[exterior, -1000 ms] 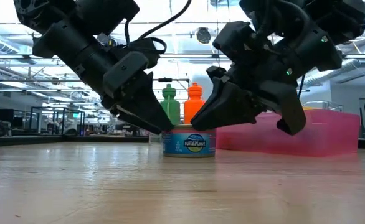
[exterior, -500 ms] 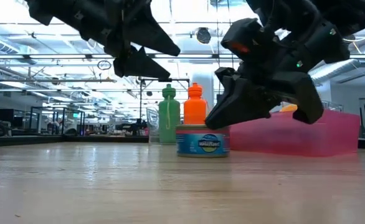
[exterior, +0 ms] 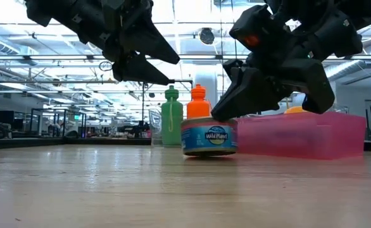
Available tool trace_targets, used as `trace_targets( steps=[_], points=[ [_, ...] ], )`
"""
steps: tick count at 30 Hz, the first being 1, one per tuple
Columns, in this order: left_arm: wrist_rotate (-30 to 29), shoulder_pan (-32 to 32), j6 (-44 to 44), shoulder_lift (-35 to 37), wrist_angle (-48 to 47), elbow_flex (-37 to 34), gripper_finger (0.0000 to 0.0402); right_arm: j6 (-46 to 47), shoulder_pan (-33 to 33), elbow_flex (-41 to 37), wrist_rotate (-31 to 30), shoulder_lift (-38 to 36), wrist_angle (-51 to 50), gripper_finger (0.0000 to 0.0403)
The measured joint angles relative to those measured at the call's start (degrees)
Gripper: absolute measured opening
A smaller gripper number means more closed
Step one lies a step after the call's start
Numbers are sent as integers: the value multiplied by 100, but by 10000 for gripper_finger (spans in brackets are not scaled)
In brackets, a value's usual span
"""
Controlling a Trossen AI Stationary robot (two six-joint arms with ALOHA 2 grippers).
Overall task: Pick & Place Food Item
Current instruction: Put the blue and pink tuna can into the pink bin
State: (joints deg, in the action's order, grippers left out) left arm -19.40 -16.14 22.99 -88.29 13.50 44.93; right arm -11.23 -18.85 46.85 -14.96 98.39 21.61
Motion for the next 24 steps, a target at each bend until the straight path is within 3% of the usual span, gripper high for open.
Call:
trace_targets(
  steps=[6,8,15,24],
  points=[
    [0,0,1,0,-1,0,356,12,-1,0,35,0,93,0],
    [0,0,8,0,-4,0,356,111,2,0,304,-2,178,0],
    [0,0,-3,0,-3,0,356,1154,183,2,2050,-11,607,0],
    [2,0,0,0,-1,2,356,3386,712,2,4661,-11,989,0]
  ],
)
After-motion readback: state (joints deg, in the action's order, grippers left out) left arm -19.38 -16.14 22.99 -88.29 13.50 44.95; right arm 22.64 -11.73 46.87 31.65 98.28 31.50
